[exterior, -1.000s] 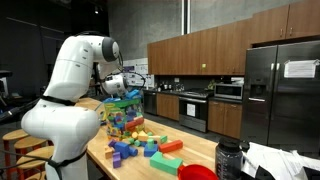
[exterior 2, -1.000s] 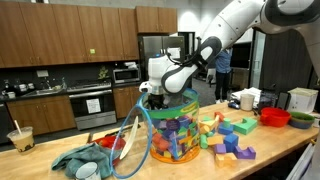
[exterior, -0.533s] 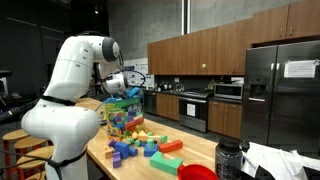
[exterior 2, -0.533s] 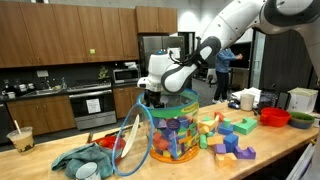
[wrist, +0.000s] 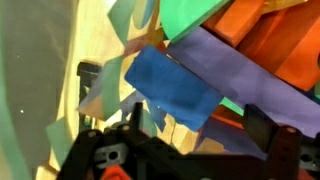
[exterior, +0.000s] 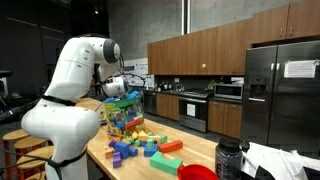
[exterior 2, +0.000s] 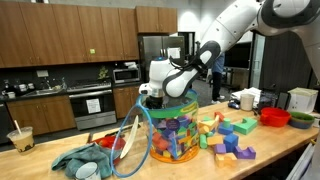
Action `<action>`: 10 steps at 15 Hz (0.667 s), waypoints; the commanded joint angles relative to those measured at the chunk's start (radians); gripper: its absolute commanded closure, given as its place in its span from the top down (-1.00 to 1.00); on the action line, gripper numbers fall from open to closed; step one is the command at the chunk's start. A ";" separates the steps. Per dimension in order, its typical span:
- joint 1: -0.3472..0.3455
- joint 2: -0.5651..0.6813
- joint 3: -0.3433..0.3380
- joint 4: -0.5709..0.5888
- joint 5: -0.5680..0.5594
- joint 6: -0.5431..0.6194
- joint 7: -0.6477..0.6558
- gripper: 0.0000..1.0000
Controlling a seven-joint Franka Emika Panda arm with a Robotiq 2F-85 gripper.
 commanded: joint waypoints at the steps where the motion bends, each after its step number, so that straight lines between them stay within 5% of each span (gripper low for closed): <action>1: -0.006 -0.008 0.002 -0.021 0.003 -0.006 -0.018 1.00; 10: 0.008 -0.021 -0.046 -0.012 -0.113 -0.094 -0.030 1.00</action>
